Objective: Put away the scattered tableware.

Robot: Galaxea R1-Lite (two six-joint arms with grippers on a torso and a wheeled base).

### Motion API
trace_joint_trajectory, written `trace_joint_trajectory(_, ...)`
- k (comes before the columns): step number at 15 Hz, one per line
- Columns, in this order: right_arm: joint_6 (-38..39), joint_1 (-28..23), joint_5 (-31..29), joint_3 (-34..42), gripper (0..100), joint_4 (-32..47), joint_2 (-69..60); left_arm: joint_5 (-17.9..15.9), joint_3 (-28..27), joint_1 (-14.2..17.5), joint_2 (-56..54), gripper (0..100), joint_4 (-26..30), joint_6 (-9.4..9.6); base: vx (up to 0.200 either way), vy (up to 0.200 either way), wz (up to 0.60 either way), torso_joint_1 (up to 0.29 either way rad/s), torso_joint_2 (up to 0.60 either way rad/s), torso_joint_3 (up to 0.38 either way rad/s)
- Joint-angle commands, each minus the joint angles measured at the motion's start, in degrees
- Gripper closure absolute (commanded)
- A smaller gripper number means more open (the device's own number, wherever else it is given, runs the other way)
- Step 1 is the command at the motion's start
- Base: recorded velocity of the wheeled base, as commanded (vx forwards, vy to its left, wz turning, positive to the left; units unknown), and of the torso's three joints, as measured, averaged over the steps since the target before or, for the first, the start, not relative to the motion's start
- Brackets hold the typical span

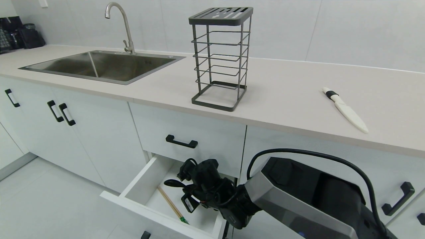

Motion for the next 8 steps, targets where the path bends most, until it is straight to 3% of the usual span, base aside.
trace_joint_trajectory(1,-0.08,0.31,0.09,-1.03,100,0.59,0.39,-0.02,0.0,0.0,0.07,0,-0.01,0.0,0.0,0.0,0.0,0.0,0.0,0.0)
trace_joint_trajectory(3,0.27,0.31,0.26,-1.21,100,1.29,0.39,-0.02,0.0,0.0,0.07,0,-0.01,0.0,0.0,0.0,0.0,0.0,0.0,0.0)
trace_joint_trajectory(4,0.35,0.48,0.26,-1.21,0,1.38,0.39,-0.02,0.0,0.0,0.07,0,-0.01,0.0,0.0,0.0,0.0,0.0,0.0,0.0)
trace_joint_trajectory(8,0.44,1.1,0.26,-1.21,0,1.12,0.39,-0.02,0.0,0.0,0.07,0,-0.01,0.0,0.0,0.0,0.0,0.0,0.0,0.0)
